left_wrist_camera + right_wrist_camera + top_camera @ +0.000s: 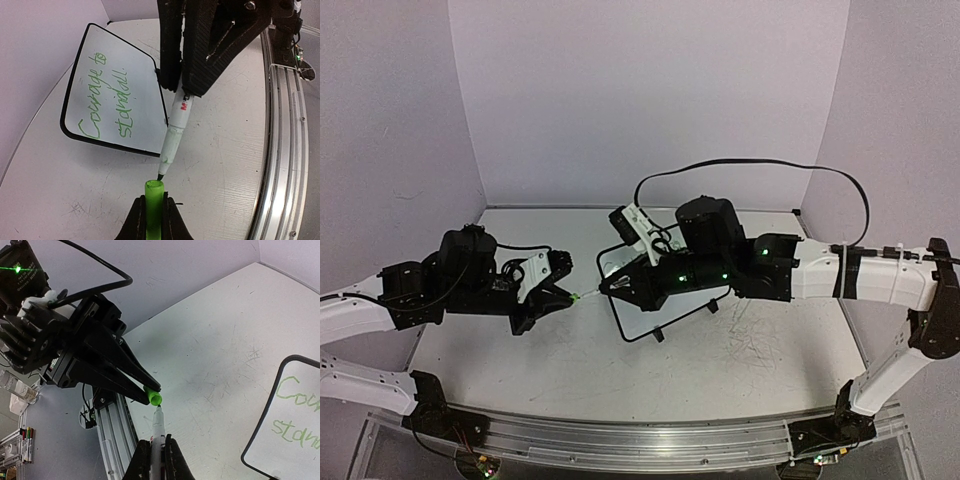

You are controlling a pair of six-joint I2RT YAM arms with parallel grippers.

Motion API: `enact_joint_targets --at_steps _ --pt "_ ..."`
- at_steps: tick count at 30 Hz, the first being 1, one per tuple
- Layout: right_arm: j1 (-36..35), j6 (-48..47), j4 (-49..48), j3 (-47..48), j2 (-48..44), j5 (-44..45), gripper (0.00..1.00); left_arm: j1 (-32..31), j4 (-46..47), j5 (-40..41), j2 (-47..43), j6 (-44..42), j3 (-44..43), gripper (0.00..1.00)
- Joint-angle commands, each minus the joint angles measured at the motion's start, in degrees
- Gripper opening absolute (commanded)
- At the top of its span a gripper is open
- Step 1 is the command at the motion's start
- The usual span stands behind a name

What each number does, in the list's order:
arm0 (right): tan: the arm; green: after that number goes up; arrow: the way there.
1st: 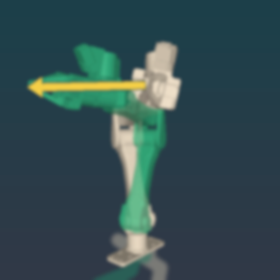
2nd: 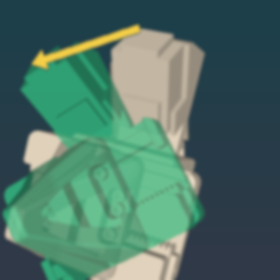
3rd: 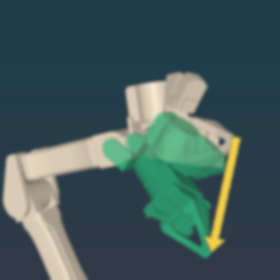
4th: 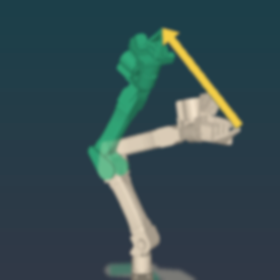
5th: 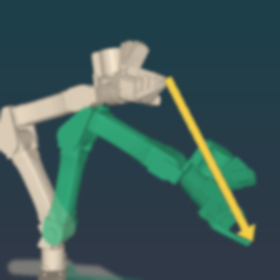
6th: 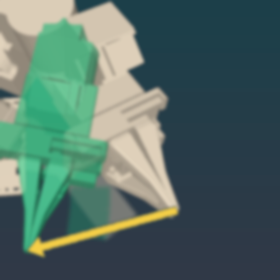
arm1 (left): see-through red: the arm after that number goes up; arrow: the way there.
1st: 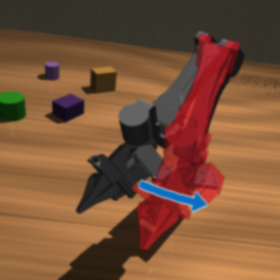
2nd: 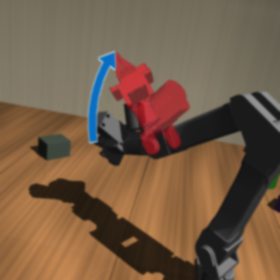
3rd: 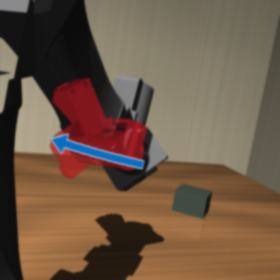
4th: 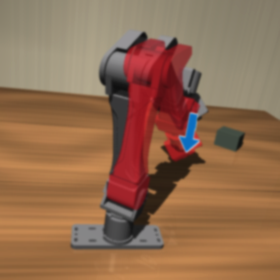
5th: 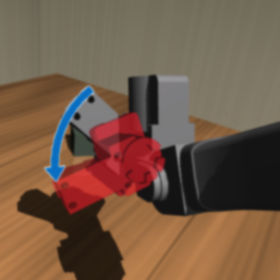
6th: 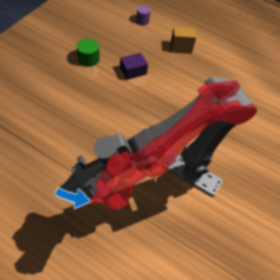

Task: Write a sentence on the whiteboard
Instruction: Insert the whiteboard marker without the cap into the pen cap.

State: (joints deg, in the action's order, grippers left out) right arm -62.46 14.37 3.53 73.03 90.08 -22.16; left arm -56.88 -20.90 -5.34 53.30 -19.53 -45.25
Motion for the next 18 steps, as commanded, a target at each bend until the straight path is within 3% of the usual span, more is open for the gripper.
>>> enact_joint_targets --at_steps 1,18 --pt "-0.35 -0.75 -3.07 1.39 -1.15 0.62 0.00 -0.34 2.06 -0.44 0.09 -0.20 0.11 0.00" --pt "-0.47 -0.31 -4.93 -0.11 -1.89 0.49 0.00 -0.56 2.01 -0.57 0.50 -0.13 0.17 0.00"
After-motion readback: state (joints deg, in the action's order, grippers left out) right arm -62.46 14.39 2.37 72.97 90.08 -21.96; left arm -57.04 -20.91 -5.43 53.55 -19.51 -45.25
